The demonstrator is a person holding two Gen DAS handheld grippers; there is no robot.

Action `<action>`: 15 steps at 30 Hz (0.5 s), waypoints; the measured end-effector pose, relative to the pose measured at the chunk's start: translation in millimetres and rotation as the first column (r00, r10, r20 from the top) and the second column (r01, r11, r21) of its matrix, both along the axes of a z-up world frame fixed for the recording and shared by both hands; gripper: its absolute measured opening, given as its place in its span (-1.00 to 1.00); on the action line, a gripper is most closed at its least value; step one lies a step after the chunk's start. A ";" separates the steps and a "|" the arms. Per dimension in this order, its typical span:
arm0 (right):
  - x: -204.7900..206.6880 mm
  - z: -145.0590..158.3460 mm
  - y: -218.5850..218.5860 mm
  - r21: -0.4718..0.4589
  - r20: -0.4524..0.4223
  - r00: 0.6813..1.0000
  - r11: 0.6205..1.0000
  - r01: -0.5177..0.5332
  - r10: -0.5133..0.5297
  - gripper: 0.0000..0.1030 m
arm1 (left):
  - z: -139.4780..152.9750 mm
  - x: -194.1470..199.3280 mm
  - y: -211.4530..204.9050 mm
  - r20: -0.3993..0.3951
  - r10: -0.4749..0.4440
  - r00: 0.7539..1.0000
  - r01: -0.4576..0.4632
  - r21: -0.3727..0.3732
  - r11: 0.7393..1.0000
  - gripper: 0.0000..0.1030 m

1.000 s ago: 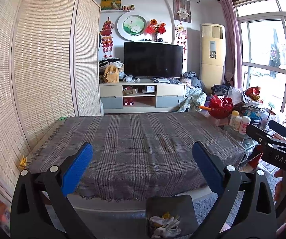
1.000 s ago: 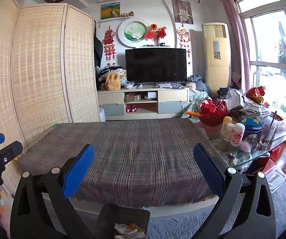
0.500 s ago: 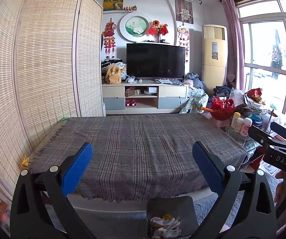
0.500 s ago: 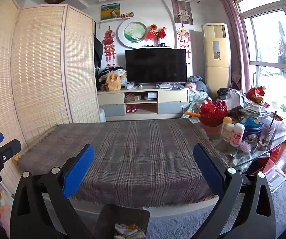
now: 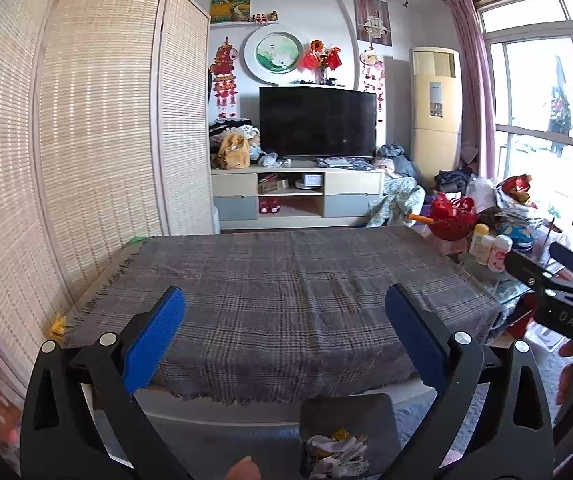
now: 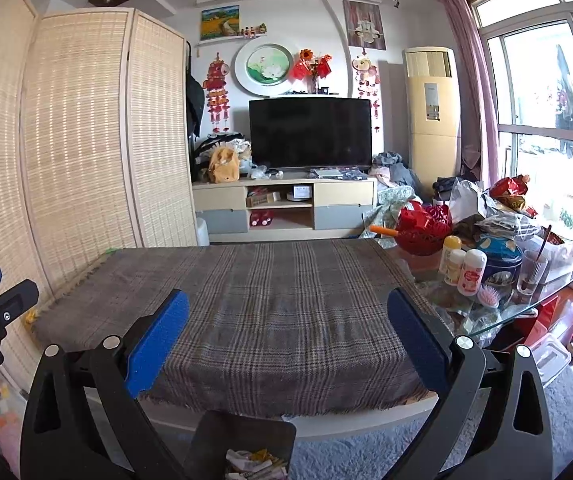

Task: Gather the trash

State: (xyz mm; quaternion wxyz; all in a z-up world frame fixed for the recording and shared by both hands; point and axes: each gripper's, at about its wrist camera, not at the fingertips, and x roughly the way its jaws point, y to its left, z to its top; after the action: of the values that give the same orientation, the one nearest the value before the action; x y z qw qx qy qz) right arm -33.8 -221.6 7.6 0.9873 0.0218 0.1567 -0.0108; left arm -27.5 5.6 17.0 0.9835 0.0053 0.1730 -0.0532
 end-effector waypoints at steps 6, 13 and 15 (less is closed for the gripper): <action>1.1 -1.0 -0.8 0.007 -0.004 1.000 1.000 0.001 -0.001 0.94 | 5.9 -3.2 -1.1 0.019 0.017 1.000 -0.017 0.016 1.000 0.84; 6.4 -4.1 -0.4 0.013 -0.022 1.000 1.000 -0.009 0.009 0.94 | 5.6 -2.4 2.9 0.024 -0.025 0.999 0.026 -0.024 0.999 0.84; 7.7 -4.1 -1.0 0.015 -0.021 1.000 1.000 -0.007 0.007 0.94 | 5.2 -1.9 2.4 0.023 -0.023 0.999 0.023 -0.019 1.000 0.84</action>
State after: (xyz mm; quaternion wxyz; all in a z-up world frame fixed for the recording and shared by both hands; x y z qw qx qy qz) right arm -26.1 -222.6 3.6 0.9854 0.0286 0.1674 -0.0063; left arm -29.4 8.1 22.2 0.9847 -0.0018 0.1610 -0.0663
